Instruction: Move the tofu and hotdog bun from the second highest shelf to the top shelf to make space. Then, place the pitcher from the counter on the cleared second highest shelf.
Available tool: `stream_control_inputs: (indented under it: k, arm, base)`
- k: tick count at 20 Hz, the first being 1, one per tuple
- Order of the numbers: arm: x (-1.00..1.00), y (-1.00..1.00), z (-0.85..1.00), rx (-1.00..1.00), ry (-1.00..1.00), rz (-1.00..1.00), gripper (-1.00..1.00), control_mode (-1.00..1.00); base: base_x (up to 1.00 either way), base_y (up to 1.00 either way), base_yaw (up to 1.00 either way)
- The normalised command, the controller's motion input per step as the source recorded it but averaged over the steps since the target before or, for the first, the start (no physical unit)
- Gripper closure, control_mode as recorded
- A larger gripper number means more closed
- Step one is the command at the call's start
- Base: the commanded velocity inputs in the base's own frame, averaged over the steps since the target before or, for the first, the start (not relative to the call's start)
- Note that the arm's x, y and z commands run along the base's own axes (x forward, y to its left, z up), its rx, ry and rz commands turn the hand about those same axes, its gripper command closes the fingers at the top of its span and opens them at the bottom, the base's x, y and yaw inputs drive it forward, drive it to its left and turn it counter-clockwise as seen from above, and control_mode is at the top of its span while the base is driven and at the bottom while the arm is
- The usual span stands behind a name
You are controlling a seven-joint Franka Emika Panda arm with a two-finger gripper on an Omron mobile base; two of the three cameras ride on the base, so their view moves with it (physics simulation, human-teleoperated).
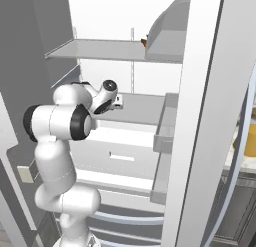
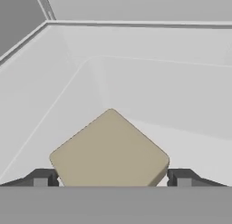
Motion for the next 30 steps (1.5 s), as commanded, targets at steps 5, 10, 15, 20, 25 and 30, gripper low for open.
stream_control_inputs:
  k: [5, 10, 15, 20, 25, 30]
  arm:
    - [0.02, 0.21, -0.49, 0.00, 0.00, 0.00, 1.00, -1.00]
    - [-0.13, 0.05, -0.11, 0.00, 0.00, 0.00, 1.00, -1.00]
    - [-0.44, -0.02, 0.02, 0.00, 0.00, 0.00, 1.00, -1.00]
    - [-0.76, -0.22, 0.44, 0.00, 0.00, 0.00, 1.00, -1.00]
    - [-0.79, -0.33, 0.79, 0.00, 0.00, 0.00, 1.00, -1.00]
    - [-0.86, -0.21, 0.87, 0.00, 0.00, 0.00, 1.00, -1.00]
  base:
    - [0.00, 0.00, 0.00]
    - [0.00, 0.00, 0.00]
    - [0.00, 0.00, 0.00]
    - [0.00, 0.00, 0.00]
    - [0.00, 0.00, 0.00]
    - [0.00, 0.00, 0.00]
